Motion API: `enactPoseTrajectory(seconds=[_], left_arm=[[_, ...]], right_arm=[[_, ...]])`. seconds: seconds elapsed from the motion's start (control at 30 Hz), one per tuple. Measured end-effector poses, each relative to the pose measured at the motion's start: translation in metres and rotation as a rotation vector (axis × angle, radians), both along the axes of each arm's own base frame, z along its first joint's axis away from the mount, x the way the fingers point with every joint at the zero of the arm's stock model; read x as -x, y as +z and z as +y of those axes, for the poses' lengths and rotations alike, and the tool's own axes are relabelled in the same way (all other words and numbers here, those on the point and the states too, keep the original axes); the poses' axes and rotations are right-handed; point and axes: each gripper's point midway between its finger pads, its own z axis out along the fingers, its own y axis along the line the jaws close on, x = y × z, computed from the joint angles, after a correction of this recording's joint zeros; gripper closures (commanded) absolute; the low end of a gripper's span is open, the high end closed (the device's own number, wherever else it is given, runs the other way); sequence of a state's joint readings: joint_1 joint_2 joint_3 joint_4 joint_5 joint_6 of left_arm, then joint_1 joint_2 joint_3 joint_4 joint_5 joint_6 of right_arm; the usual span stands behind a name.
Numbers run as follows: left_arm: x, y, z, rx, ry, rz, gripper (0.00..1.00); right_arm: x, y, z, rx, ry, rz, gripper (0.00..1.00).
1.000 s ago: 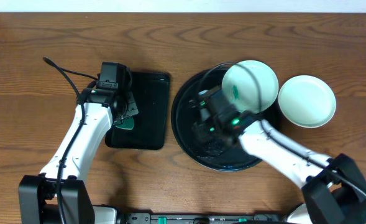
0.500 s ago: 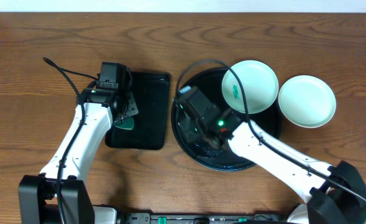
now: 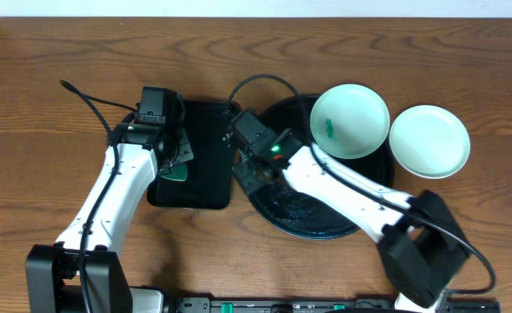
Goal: Clean dirty plates on tray and stack at the side
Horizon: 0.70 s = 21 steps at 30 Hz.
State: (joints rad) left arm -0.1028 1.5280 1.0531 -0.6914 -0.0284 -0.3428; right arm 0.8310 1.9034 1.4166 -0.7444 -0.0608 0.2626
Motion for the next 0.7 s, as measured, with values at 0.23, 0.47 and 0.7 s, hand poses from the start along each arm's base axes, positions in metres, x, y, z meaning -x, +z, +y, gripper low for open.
enactPoseTrajectory(seconds=[0.23,0.47,0.7], left_arm=[[0.000,0.000,0.000,0.000,0.000,0.000,0.92],[0.000,0.000,0.000,0.000,0.000,0.000,0.92],[0.000,0.000,0.000,0.000,0.000,0.000,0.92]], right_arm=[[0.020,-0.033,0.011,0.054,0.048,0.061,0.75],[0.029,-0.061,0.007,0.127,0.051,0.094,0.86],[0.029,-0.061,0.007,0.128,0.042,0.095,0.94]])
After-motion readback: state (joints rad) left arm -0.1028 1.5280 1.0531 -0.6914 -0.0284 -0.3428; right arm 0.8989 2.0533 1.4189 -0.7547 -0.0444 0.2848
